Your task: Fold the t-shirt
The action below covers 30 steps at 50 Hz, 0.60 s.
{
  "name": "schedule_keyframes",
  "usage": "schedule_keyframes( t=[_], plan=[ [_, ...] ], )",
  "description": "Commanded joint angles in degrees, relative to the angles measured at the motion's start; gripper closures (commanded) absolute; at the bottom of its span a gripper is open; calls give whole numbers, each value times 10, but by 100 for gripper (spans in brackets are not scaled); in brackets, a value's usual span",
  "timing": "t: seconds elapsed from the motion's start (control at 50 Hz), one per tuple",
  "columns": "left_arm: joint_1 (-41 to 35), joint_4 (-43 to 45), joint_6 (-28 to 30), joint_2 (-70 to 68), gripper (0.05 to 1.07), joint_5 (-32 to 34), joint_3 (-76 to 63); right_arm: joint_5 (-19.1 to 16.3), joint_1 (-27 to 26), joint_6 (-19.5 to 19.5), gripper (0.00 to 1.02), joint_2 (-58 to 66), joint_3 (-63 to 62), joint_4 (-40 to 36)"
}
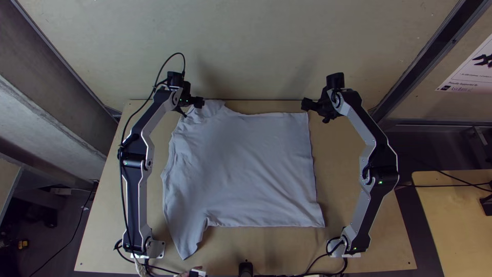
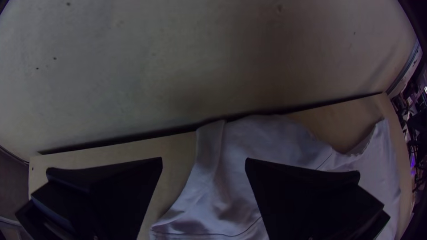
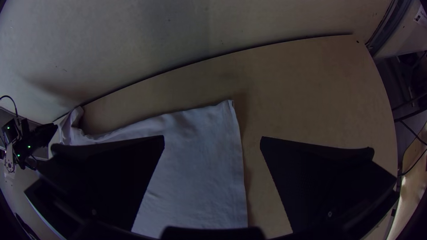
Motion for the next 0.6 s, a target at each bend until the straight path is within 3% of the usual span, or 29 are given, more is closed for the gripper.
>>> schedule_keyframes(
  t=[0.0, 0.12, 0.3, 0.4, 0.44, 0.52, 0.58],
  plan=[
    [-7, -7, 22, 22, 18, -18, 17, -4, 6, 11, 4, 12, 14, -5],
    [-10, -4, 29, 38, 18, -33, 24, -4, 7, 11, 4, 12, 15, -5],
    [-9, -1, 41, 60, 47, -34, 35, -4, 5, 11, 4, 12, 21, -4],
    [-5, 0, 41, 70, 49, -44, 42, -4, 2, 11, 4, 12, 21, -4],
    [-2, 3, 41, 71, 60, -45, 42, -4, 2, 11, 4, 12, 19, -4],
    [3, 20, 42, 72, 106, -45, 42, -3, 2, 8, 4, 15, 18, -4],
    [6, 19, 42, 69, 105, -45, 42, -3, 2, 10, 4, 18, 18, -4]
  ],
)
